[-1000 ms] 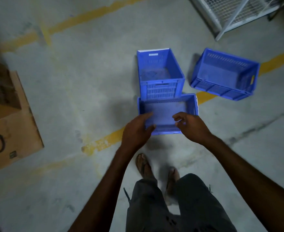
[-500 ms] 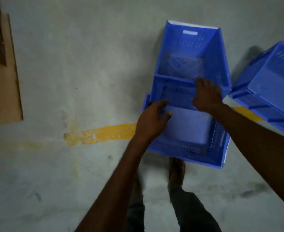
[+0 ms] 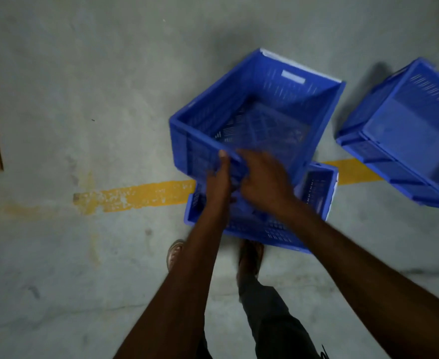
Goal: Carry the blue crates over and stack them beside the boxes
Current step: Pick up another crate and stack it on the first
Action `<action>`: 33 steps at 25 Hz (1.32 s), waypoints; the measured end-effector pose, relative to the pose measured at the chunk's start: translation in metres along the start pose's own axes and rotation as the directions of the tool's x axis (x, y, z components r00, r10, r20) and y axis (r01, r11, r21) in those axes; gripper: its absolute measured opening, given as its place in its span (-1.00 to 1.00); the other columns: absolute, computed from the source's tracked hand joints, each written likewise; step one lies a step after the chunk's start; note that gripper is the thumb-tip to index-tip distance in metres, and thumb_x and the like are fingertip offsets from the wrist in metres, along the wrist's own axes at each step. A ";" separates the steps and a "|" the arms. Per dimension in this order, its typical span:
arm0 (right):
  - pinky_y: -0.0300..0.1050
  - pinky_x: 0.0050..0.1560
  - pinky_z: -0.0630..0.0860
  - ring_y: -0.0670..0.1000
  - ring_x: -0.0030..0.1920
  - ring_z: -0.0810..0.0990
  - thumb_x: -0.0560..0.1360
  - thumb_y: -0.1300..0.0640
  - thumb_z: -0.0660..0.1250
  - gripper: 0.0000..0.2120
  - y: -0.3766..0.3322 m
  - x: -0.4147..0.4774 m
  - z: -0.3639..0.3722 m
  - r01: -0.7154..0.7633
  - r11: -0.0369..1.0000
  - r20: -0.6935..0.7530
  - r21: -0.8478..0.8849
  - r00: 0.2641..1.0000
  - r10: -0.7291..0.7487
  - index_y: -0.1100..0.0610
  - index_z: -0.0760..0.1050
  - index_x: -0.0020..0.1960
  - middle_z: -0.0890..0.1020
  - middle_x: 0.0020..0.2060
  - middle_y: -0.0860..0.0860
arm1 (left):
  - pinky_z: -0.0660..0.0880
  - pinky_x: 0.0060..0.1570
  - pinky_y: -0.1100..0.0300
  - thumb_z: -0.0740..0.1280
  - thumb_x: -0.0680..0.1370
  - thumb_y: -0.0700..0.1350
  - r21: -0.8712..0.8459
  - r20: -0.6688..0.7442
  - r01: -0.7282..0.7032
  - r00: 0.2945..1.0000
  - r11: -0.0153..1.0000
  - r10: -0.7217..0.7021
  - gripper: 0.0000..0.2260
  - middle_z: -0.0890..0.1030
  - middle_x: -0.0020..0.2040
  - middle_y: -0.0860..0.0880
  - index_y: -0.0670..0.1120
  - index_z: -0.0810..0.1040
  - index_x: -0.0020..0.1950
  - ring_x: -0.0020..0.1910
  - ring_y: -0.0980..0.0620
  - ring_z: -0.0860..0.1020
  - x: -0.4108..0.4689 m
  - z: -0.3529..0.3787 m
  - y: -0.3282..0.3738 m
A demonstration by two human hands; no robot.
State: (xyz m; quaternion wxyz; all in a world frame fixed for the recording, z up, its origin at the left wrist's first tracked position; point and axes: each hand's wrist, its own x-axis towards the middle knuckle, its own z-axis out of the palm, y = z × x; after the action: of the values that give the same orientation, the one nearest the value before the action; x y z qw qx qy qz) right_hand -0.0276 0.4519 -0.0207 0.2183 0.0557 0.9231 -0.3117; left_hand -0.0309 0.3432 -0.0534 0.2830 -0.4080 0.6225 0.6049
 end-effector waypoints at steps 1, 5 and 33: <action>0.09 0.08 0.57 0.15 0.13 0.59 0.35 0.08 0.43 -0.41 -0.009 -0.005 -0.004 -0.035 0.994 0.117 0.101 0.993 0.023 0.02 0.44 0.37 0.62 0.16 0.10 | 0.64 -0.06 -0.20 0.18 0.45 0.48 -0.003 -0.073 -0.030 0.997 1.000 0.030 -0.34 0.68 0.09 -0.12 0.01 0.54 0.26 0.00 -0.12 0.68 -0.002 -0.006 0.001; 0.02 0.21 0.53 0.06 0.19 0.59 0.46 0.20 0.30 -0.59 -0.002 -0.018 -0.004 -0.021 0.958 0.438 0.287 0.892 -0.111 0.08 0.54 0.30 0.65 0.19 0.07 | 0.67 -0.23 -0.04 0.33 0.49 0.32 0.100 -0.136 -0.079 0.986 0.992 0.092 -0.40 0.62 0.13 -0.03 0.03 0.36 0.41 -0.03 -0.09 0.65 -0.020 -0.020 0.002; -0.07 -0.10 0.53 -0.06 -0.14 0.65 0.23 -0.16 0.63 -0.58 -0.114 -0.118 -0.186 0.256 0.947 0.538 -0.194 0.835 -0.115 0.00 0.63 -0.03 0.69 -0.16 -0.08 | 0.41 0.03 0.06 0.50 0.39 0.18 0.862 0.460 -0.502 0.720 -0.067 0.519 -0.69 0.68 -0.09 0.04 0.01 0.57 -0.04 0.02 -0.06 0.63 -0.216 -0.226 0.149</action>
State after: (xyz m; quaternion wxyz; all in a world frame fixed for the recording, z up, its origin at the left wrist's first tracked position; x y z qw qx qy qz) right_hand -0.0176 0.4762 0.2265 0.4331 -0.1498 0.8632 -0.2120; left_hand -0.0159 0.1470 0.2315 0.2190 0.1276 0.9592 0.1253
